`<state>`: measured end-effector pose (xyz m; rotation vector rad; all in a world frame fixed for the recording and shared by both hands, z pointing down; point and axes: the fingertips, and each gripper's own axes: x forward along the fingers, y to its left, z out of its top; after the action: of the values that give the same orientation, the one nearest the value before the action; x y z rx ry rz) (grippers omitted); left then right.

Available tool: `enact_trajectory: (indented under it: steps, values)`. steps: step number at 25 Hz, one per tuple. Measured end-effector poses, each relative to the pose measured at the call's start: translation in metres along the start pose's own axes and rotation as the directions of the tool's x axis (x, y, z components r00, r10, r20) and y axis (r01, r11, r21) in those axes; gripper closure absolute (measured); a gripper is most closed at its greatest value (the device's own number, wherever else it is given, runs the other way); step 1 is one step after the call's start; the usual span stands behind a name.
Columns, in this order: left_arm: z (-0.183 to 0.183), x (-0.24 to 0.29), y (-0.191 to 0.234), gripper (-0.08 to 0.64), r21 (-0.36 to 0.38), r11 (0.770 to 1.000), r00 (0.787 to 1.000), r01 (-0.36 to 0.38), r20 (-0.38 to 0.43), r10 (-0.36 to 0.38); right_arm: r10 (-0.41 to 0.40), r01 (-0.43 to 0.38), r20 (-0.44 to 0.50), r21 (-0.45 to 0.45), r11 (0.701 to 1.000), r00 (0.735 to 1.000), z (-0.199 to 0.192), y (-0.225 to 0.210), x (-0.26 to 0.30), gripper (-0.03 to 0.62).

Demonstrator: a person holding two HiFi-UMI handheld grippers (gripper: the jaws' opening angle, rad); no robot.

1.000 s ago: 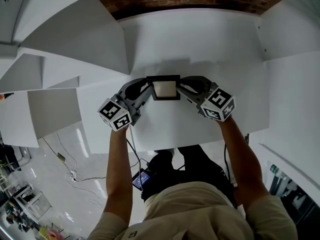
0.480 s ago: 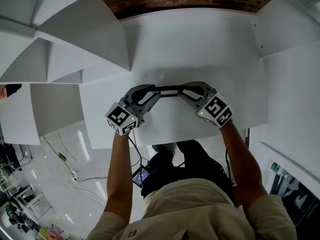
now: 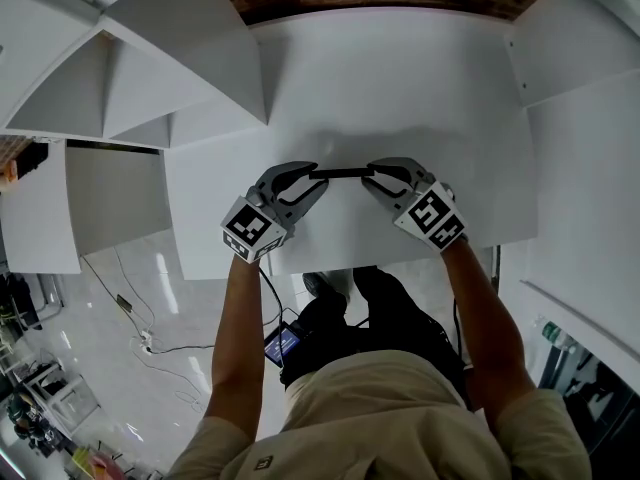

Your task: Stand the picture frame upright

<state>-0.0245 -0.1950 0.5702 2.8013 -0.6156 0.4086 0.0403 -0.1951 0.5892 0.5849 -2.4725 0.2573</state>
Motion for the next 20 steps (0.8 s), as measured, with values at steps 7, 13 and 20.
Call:
enact_trajectory:
  steps: [7,13,20]
  values:
    - [0.002,-0.001,-0.001,0.449,0.017,1.000,1.000,-0.006,0.001,0.006,0.004,-0.005,-0.036,-0.019,1.000,0.999,-0.009,0.002,0.000,0.456]
    - [0.012,-0.002,-0.005,0.449,0.041,0.999,1.000,-0.005,-0.012,0.006,0.017,-0.019,-0.056,-0.037,0.999,0.998,-0.011,-0.002,-0.009,0.437]
    - [0.043,-0.037,-0.025,0.449,0.111,0.993,0.999,-0.032,-0.003,0.032,-0.037,0.035,-0.041,-0.049,0.998,0.998,0.003,0.002,-0.040,0.428]
